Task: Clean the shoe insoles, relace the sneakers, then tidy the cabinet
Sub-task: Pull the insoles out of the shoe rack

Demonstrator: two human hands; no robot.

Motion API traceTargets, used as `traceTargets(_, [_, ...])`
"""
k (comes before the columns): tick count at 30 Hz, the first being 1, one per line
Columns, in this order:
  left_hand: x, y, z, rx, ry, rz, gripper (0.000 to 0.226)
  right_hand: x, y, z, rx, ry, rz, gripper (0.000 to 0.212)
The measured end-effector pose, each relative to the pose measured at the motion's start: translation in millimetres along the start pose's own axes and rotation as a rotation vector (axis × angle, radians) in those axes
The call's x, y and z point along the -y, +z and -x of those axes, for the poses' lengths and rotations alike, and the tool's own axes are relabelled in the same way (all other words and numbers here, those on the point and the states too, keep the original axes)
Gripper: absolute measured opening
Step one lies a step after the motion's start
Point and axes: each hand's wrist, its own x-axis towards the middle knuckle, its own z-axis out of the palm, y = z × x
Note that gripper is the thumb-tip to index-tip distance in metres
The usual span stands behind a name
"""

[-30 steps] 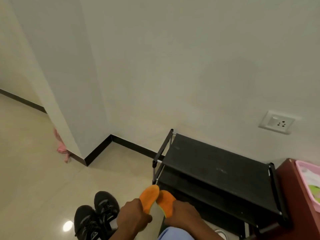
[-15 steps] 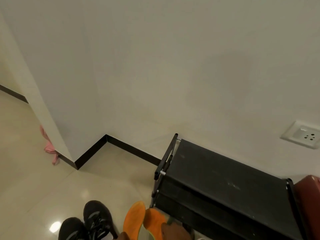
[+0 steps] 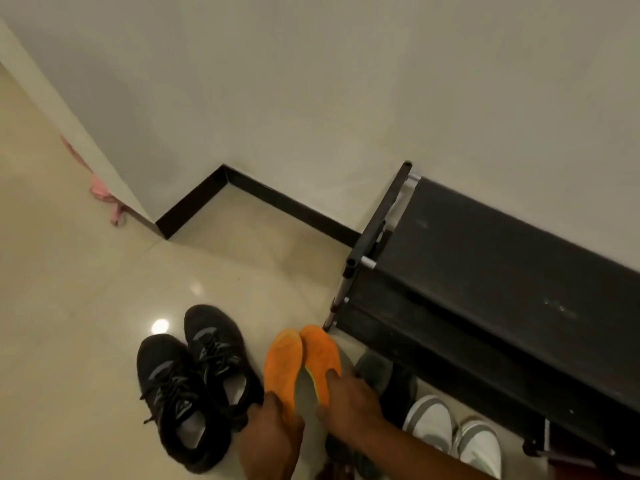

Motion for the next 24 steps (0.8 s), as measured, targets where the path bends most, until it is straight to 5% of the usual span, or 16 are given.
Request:
traceTargets(10, [-2,46,-39,-0.077,-0.007,0.167,0.041,3,40,-53,-0.024,-0.045,-0.043,0.047])
traceTargets(19, [3,52,-46,0.067,-0.042,0.374,0.06,-8,59,-32,0.031,-0.108,-0.285,0.018])
traceTargets(24, [1,49,-17,0.127,-0.014,0.316,0.055,-39,63,28,0.025,-0.018,-0.386,0.048])
